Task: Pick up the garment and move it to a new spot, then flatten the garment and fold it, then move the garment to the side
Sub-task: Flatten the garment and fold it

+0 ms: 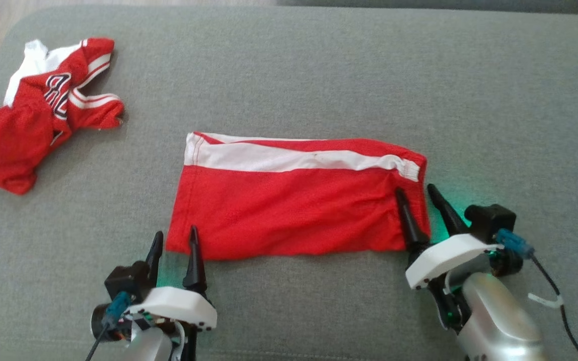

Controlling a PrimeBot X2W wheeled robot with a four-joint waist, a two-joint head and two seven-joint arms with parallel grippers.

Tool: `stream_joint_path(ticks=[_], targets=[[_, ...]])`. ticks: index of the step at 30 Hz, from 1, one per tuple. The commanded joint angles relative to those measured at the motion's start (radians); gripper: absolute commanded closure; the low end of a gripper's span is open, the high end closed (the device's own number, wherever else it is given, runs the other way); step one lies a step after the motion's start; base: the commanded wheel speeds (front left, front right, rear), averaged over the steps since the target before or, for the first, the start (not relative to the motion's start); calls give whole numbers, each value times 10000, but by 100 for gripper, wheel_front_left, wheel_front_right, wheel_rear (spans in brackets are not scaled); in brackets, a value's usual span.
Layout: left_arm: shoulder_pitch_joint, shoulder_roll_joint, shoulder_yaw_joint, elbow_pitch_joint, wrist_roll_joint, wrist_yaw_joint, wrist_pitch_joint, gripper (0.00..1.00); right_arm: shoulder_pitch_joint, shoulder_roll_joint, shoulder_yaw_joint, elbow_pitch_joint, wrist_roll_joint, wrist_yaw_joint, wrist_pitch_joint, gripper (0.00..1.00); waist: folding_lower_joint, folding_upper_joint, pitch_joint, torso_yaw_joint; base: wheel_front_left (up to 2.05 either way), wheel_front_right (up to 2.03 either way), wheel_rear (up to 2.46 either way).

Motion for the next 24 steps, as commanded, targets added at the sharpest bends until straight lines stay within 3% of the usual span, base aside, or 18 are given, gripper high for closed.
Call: stream_joint_path(ticks=[1, 8, 10, 11, 19, 24], targets=[[-251, 49, 246, -321, -23, 62, -52, 0, -354, 66, 99, -66, 78, 35, -65, 0, -1, -1, 140, 87, 0, 0, 0], [-248, 48, 264, -361, 65, 62, -53, 0, -227, 66, 607, 416, 1029, 35, -65, 0, -1, -1, 263, 57, 0, 0, 0], [-233, 48, 277, -357, 91, 60, -53, 0, -211, 66, 837, 515, 1436, 35, -65, 56, -1, -1, 261, 12, 0, 0, 0], [-225, 48, 275, -351, 101, 60, -53, 0, -210, 66, 924, 549, 1616, 35, -65, 100, -1, -1, 256, -15, 0, 0, 0], [-167, 48, 356, -224, 225, 23, -53, 0, -220, 11, 762, 693, 2408, 35, -65, 100, -1, -1, 89, -243, 0, 0, 0], [-2, 47, 367, -200, 365, -52, -53, 0, -115, -406, -96, 317, 2714, 35, -65, 100, -1, -1, -231, -441, 0, 0, 0]])
